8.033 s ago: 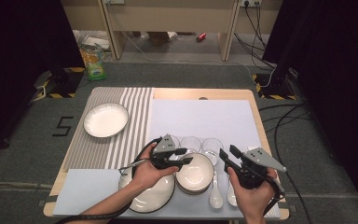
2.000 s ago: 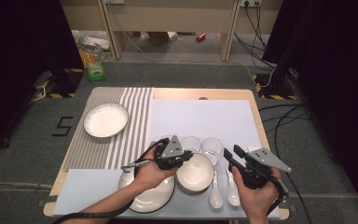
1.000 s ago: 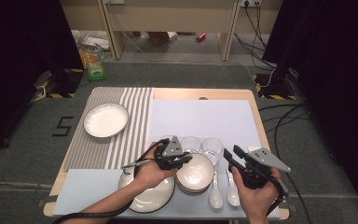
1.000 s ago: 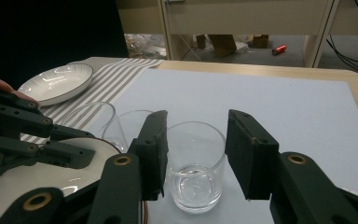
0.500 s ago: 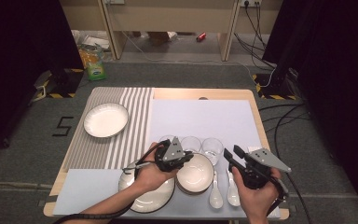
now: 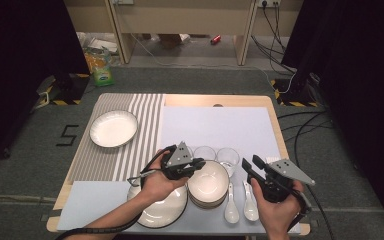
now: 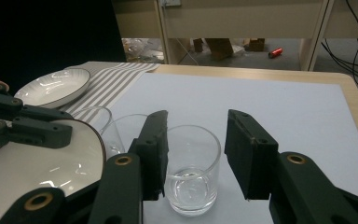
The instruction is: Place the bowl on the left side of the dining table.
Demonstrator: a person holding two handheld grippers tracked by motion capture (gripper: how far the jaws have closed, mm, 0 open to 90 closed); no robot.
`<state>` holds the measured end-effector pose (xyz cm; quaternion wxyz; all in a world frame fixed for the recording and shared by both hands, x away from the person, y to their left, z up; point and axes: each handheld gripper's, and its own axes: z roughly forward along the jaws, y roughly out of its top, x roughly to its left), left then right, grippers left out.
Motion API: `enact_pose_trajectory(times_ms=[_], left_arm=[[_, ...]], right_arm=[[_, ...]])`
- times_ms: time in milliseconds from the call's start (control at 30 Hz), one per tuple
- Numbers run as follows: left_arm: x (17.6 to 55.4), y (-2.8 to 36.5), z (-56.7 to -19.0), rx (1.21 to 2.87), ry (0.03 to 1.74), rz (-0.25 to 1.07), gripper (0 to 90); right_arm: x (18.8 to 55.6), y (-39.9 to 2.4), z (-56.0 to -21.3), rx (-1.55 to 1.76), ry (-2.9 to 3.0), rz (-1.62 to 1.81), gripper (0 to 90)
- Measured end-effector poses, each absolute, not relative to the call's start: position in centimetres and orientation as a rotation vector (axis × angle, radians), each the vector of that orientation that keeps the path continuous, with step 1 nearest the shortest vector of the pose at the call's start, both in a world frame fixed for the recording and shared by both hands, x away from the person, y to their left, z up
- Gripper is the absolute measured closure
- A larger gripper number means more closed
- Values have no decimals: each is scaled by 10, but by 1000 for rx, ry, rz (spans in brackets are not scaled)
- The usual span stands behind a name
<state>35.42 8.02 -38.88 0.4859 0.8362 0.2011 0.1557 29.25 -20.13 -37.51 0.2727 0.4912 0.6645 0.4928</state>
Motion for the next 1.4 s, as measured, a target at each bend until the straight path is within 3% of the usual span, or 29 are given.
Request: enact_pose_trajectory(times_ms=[633,1400], left_arm=[[363,107,-367,1947,552,353,838],[384,154,-355,1894,680,439,844]], right_arm=[[293,-202,-375,1326,1780,1329,592],[294,-200,-376,1317,1782,1331,595]])
